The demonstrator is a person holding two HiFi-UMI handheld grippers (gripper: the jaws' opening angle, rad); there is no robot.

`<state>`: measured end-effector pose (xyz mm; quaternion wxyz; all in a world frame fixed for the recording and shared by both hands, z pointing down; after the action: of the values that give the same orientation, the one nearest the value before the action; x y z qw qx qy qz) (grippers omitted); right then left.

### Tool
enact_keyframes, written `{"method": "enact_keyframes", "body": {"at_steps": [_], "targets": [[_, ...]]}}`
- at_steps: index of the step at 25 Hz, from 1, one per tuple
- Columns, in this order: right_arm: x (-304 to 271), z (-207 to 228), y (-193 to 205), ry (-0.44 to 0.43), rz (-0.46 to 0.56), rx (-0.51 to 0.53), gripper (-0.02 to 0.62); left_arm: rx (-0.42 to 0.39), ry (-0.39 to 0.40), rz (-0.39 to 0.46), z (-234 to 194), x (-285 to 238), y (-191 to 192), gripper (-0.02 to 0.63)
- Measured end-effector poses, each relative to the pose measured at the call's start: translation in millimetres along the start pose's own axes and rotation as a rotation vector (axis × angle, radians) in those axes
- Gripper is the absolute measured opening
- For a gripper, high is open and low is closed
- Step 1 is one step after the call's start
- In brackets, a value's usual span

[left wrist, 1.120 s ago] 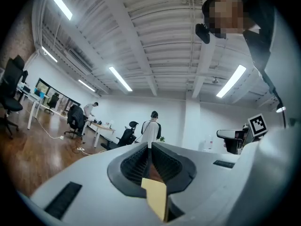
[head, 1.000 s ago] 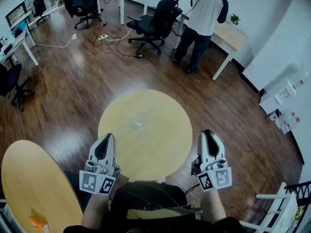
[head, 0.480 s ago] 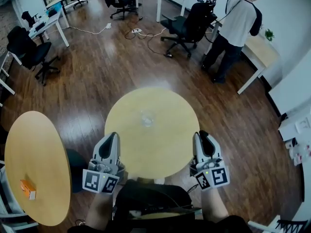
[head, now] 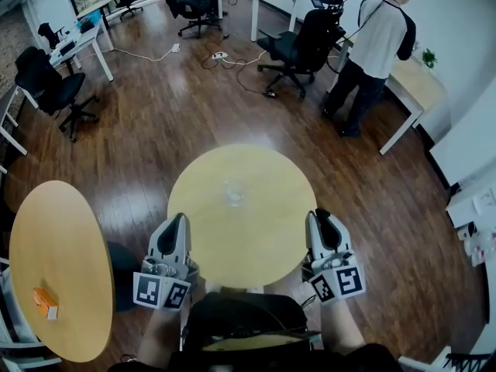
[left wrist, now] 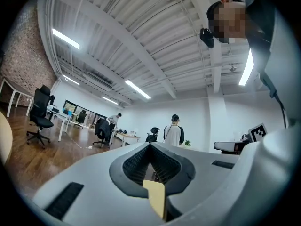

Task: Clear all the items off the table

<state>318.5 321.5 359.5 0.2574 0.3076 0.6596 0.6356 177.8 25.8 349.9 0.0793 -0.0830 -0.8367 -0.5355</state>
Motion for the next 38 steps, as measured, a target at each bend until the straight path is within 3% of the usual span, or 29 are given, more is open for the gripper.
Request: {"method": "enact_keyframes", "body": {"at_steps": [12, 15, 21, 22, 28, 32, 35, 38], "targets": [[5.5, 6.6, 13.1, 0.004, -0.034, -0.018, 0.109, 0.047, 0.054, -0.119, -3.9, -21.4, 18.6, 0.043], [-0.4, -3.6, 23.1, -0.049, -0.068, -0.033, 0.219, 0.064, 0.066, -0.139, -9.0, -19.2, 19.4, 0.11], [-16.8, -20.9, 41.7, -0.178, -0.136, -0.006, 0.324, 0.07, 0.037, -0.13, -3.9, -8.5, 17.8, 0.11], [-20.1, -23.7, 45.6, -0.205, -0.151, 0.004, 0.376, 0.071, 0.029, -0.131, -2.4, -6.8, 18.2, 0.11], [-43.0, -47.8, 70.2, -0.295, -0.204, 0.044, 0.382, 0.068, -0.023, -0.154, -8.2, 11.2, 18.2, 0.11], [-57.0, -67.1, 89.5, -0.288, -0.242, 0.046, 0.382, 0.049, -0.019, -0.222, -35.8, 16.1, 30.6, 0.11], [-64.7, -70.1, 99.8, -0.258, -0.281, 0.03, 0.382, 0.055, 0.02, -0.267, -54.7, -2.1, 38.1, 0.11], [-69.6, -75.0, 109.7, -0.222, -0.321, 0.011, 0.382, 0.011, 0.177, -0.36, -69.9, -28.5, 48.7, 0.114]]}}
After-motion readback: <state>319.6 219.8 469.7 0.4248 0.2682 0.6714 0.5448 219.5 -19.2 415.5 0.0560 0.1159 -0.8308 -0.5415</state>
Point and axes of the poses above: the fingertips, and each gripper's own axes: x backward along the fingers, z to its right, y out of its underside, the point moved 6 cm from there along x, backward along the fingers, and after that the axes turned 12 degrees about x, right-handed, at the moved point
